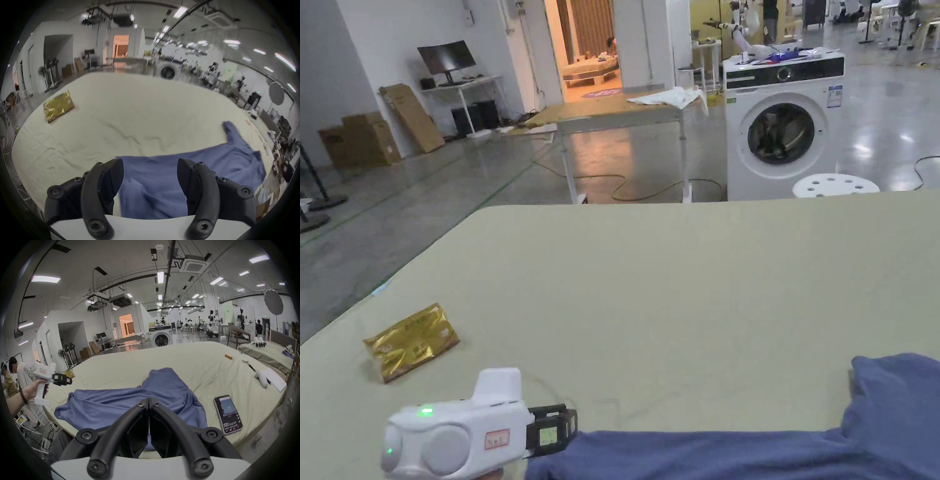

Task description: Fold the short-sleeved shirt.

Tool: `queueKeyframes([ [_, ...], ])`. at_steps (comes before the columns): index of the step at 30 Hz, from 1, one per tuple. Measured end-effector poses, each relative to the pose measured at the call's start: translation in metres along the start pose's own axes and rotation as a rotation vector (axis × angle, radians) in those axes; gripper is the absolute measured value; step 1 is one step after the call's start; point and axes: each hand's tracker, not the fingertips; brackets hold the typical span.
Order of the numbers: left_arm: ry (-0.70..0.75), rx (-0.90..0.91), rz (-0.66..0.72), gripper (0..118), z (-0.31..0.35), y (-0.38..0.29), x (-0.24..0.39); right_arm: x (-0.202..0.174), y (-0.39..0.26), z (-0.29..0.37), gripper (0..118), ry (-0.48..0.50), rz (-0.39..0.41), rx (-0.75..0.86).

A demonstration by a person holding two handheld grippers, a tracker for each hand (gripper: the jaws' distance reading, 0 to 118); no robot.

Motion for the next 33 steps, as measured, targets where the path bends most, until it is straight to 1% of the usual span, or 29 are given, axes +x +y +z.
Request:
queueKeyframes([
  [1, 0.053, -0.05, -0.011, 72, -0.019, 0.008, -0.005, 0.002, -0.001, 0.0, 0, -0.008, -0.005, -0.009],
  [2, 0.078, -0.097, -0.003, 72, -0.036, 0.013, -0.011, 0.004, -0.001, 0.0, 0, -0.016, -0.011, -0.019],
  [3, 0.086, -0.131, 0.001, 69, -0.049, 0.016, -0.015, 0.006, -0.002, 0.0, 0, -0.022, -0.014, -0.025],
  [6, 0.103, -0.218, 0.017, 52, -0.077, 0.014, -0.02, 0.013, -0.003, 0.004, 0, -0.049, -0.027, -0.039],
  [9, 0.084, -0.248, 0.032, 38, -0.088, 0.005, -0.017, 0.021, -0.006, 0.003, 0, -0.069, -0.051, -0.067],
  [11, 0.123, -0.229, -0.025, 34, -0.09, 0.003, -0.012, 0.026, -0.006, 0.0, 0, -0.071, -0.072, -0.083],
  [14, 0.125, -0.255, -0.044, 16, -0.09, 0.006, -0.005, 0.036, 0.0, -0.015, 0, -0.055, -0.094, -0.097],
  [15, 0.126, -0.261, -0.049, 5, -0.091, 0.007, -0.004, 0.039, 0.004, -0.022, 0, -0.045, -0.096, -0.101],
  [17, 0.134, -0.293, -0.077, 2, -0.096, 0.008, 0.001, 0.046, 0.021, -0.046, 0, -0.039, -0.072, -0.12],
  [18, 0.142, -0.306, -0.09, 2, -0.099, 0.008, 0.003, 0.051, 0.032, -0.061, 10, -0.037, -0.049, -0.141],
  [19, 0.143, -0.314, -0.09, 2, -0.102, 0.009, 0.003, 0.056, 0.044, -0.078, 31, -0.039, -0.029, -0.171],
  [20, 0.143, -0.322, -0.087, 2, -0.104, 0.009, 0.003, 0.065, 0.058, -0.102, 57, -0.038, -0.018, -0.22],
  [21, 0.143, -0.328, -0.08, 2, -0.106, 0.009, 0.001, 0.071, 0.066, -0.12, 77, -0.029, -0.022, -0.251],
  [23, 0.155, -0.314, -0.066, 2, -0.107, 0.01, -0.003, 0.091, 0.083, -0.173, 77, -0.015, -0.046, -0.367],
  [24, 0.154, -0.314, -0.062, 2, -0.105, 0.01, -0.002, 0.098, 0.087, -0.196, 77, -0.036, -0.041, -0.4],
  [25, 0.155, -0.315, -0.066, 2, -0.104, 0.01, -0.001, 0.105, 0.09, -0.224, 77, -0.064, -0.018, -0.474],
  [27, 0.15, -0.332, -0.073, 2, -0.105, 0.01, 0.0, 0.12, 0.088, -0.273, 77, -0.137, 0.02, -0.572],
  [30, 0.138, -0.357, -0.054, 2, -0.098, 0.007, 0.007, 0.13, 0.073, -0.33, 76, -0.233, 0.109, -0.749],
  [32, 0.141, -0.36, -0.058, 2, -0.095, 0.007, 0.012, 0.133, 0.064, -0.346, 76, -0.227, 0.11, -0.792],
  [33, 0.143, -0.362, -0.065, 2, -0.094, 0.006, 0.014, 0.132, 0.065, -0.347, 75, -0.214, 0.097, -0.783],
])
